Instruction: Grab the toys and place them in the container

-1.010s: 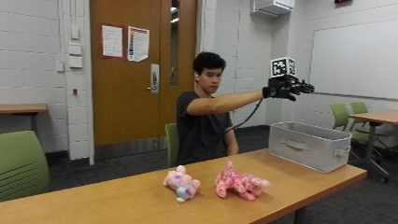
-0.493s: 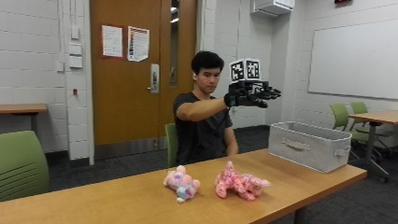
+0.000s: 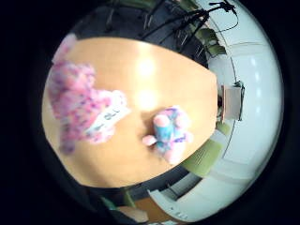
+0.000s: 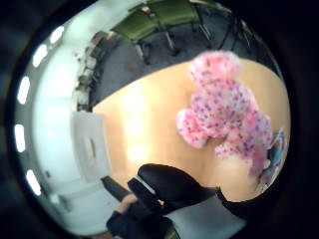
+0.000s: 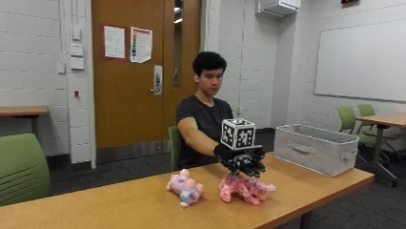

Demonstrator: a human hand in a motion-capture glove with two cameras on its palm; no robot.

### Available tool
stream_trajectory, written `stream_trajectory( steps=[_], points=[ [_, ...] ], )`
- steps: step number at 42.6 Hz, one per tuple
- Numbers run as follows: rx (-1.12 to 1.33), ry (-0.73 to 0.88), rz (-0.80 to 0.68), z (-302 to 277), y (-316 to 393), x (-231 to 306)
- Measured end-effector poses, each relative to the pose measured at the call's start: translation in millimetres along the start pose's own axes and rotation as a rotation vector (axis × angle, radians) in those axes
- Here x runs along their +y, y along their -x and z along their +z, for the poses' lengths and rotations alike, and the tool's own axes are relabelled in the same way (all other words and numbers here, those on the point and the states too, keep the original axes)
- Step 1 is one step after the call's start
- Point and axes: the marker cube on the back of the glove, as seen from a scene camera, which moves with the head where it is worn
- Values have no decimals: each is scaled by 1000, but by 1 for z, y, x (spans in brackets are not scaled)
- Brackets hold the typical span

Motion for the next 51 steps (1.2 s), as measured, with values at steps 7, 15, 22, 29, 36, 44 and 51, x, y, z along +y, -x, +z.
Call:
stream_trajectory(
  steps=[7,15,22,29,36,44,51],
  points=[
    [21,78,34,49,-13,-3],
    [43,57,67,75,-18,-3],
    [-20,17,93,80,-21,-3],
    [-50,-4,88,74,-16,5],
    [12,-37,73,57,-10,13],
    [54,-5,86,38,-7,16],
    [20,-34,89,-12,14,19]
  ],
)
